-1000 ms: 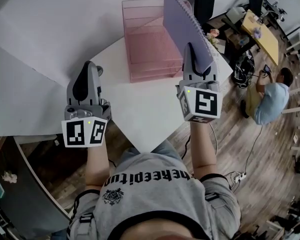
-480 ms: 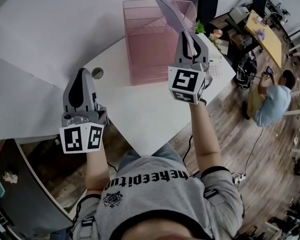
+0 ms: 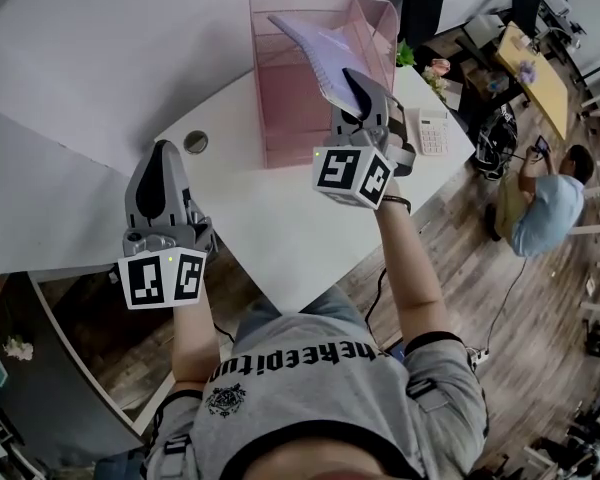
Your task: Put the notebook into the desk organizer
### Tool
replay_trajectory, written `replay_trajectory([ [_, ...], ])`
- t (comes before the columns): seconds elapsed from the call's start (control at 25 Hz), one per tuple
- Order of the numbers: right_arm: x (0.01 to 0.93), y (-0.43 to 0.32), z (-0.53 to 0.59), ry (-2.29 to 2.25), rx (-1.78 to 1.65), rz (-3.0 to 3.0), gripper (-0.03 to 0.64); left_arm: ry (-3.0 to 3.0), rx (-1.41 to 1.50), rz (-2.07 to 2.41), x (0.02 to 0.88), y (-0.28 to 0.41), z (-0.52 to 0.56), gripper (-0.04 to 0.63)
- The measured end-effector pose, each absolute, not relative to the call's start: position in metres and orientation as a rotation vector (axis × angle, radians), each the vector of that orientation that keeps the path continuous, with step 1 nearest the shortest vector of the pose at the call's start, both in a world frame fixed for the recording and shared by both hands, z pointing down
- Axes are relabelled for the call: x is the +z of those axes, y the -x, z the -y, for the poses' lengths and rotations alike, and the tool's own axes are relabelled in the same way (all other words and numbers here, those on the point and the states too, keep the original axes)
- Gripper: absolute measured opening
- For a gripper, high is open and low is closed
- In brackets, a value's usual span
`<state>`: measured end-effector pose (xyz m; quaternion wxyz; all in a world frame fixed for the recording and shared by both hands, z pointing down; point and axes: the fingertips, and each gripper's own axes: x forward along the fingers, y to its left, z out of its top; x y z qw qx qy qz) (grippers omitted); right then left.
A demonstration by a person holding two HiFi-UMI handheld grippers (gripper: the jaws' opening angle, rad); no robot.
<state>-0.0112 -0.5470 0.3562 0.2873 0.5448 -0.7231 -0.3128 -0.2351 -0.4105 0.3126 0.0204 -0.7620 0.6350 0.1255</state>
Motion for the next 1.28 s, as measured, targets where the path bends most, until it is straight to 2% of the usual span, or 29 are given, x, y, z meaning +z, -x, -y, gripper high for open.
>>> replay_trajectory([
  [0.68,0.412,0.027,0.57,-1.061,-0.753,1.819,0.032,2.373,0.379,-1.988,0.319,0.234,0.409,0.003],
  [1.04,0.422,0.032,0.582,-0.958,-0.568,1.9,0.038,2.384,0.372,-1.996,0.326,0.236,0.407,0.003],
  [1.2,0.425,0.036,0.577,-0.893,-0.447,1.981,0.061,2.381,0.373,-1.998,0.326,0.237,0.406,0.003],
  [1.28,0.428,0.039,0.571,-0.848,-0.365,2.032,0.105,2.38,0.375,-2.0,0.325,0.237,0.405,0.003],
])
